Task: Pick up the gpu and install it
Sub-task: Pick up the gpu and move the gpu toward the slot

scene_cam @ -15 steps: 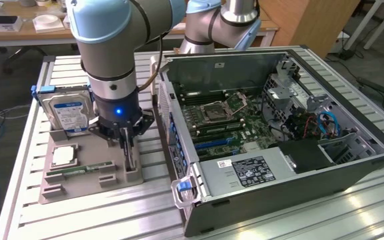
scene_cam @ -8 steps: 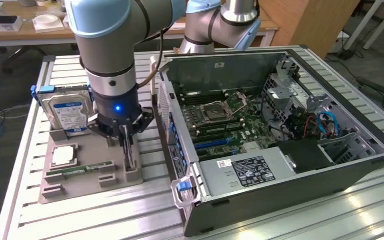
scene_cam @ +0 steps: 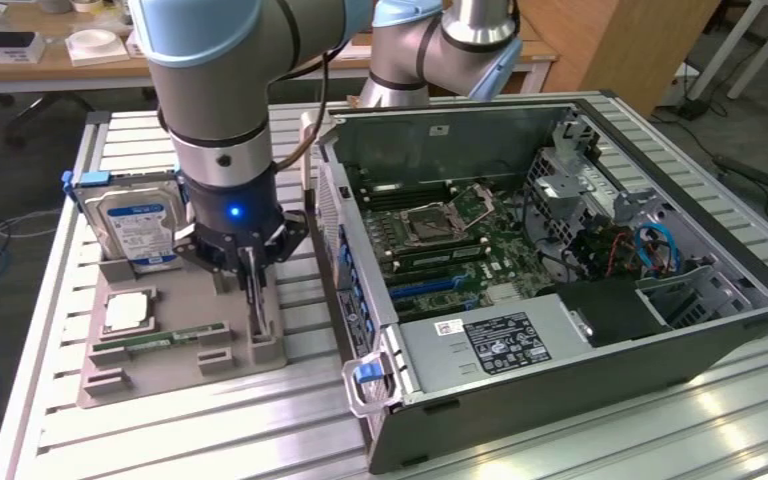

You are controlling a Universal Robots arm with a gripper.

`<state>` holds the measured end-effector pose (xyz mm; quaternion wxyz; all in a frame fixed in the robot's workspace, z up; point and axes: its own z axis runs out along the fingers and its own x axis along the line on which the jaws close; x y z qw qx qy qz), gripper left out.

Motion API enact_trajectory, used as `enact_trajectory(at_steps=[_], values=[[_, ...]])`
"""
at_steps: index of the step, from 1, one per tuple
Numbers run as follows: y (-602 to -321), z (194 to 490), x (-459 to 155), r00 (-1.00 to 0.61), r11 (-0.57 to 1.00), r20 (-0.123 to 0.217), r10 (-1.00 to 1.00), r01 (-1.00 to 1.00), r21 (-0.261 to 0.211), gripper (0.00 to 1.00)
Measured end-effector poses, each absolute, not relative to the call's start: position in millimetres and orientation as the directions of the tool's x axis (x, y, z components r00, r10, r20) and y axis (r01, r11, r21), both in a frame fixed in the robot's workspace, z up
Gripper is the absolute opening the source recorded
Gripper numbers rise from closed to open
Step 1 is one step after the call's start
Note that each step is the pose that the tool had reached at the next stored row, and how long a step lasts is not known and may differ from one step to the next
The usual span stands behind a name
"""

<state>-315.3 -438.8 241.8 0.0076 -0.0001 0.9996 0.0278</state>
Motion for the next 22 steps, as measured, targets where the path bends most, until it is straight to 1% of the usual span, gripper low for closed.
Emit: enact_trajectory(at_steps=[12,22], values=[[-438.9,249.2,-315.3,-1.0,0.998,-0.015,0.0,-0.001,0.056,0.27],[-438.9,262.2,-315.3,-1.0,0.998,-0.015,0.0,-0.001,0.057,0.27]])
